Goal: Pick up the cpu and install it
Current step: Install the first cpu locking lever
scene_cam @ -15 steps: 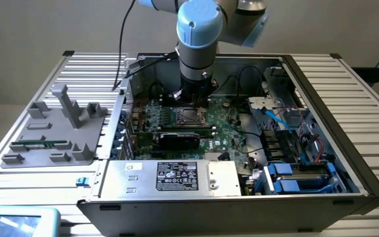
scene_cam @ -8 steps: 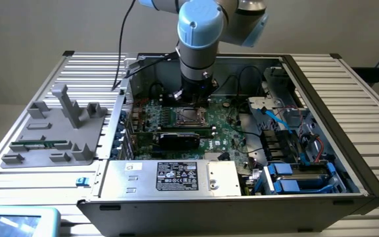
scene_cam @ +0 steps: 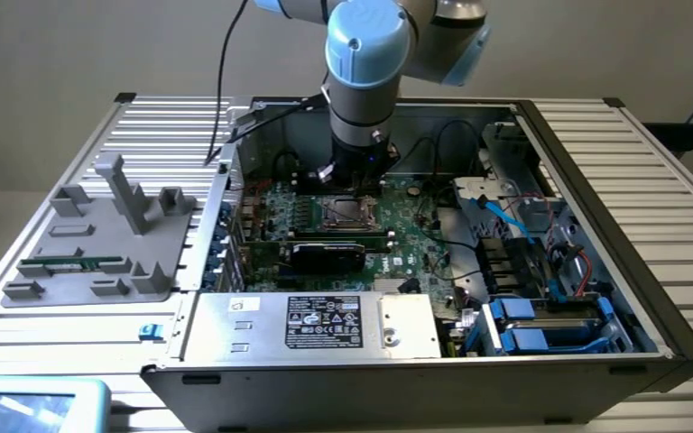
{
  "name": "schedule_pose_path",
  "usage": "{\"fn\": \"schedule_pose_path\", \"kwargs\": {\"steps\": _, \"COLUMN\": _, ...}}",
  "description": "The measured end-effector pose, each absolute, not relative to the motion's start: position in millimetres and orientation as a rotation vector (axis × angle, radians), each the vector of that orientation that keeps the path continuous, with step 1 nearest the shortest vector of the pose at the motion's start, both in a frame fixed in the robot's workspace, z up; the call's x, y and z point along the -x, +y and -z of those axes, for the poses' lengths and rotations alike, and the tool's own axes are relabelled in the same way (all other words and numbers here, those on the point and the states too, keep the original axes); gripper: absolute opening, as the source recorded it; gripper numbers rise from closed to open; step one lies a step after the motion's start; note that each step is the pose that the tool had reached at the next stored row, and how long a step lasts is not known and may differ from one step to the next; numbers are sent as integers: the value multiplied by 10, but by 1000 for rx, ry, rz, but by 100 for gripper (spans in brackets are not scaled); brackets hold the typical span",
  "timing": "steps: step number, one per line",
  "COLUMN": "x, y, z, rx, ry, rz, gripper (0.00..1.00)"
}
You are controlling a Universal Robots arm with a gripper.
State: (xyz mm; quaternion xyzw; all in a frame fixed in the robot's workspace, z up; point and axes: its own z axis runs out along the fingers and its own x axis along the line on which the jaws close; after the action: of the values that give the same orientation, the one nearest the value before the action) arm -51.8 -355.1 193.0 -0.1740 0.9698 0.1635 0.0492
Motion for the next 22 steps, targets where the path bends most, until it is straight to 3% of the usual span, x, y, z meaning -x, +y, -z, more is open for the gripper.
{"fn": "schedule_pose_path", "kwargs": {"steps": 22, "x": 473, "y": -3551, "z": -1914, "rx": 562, "ry": 2953, "rz": -499, "gripper": 9}}
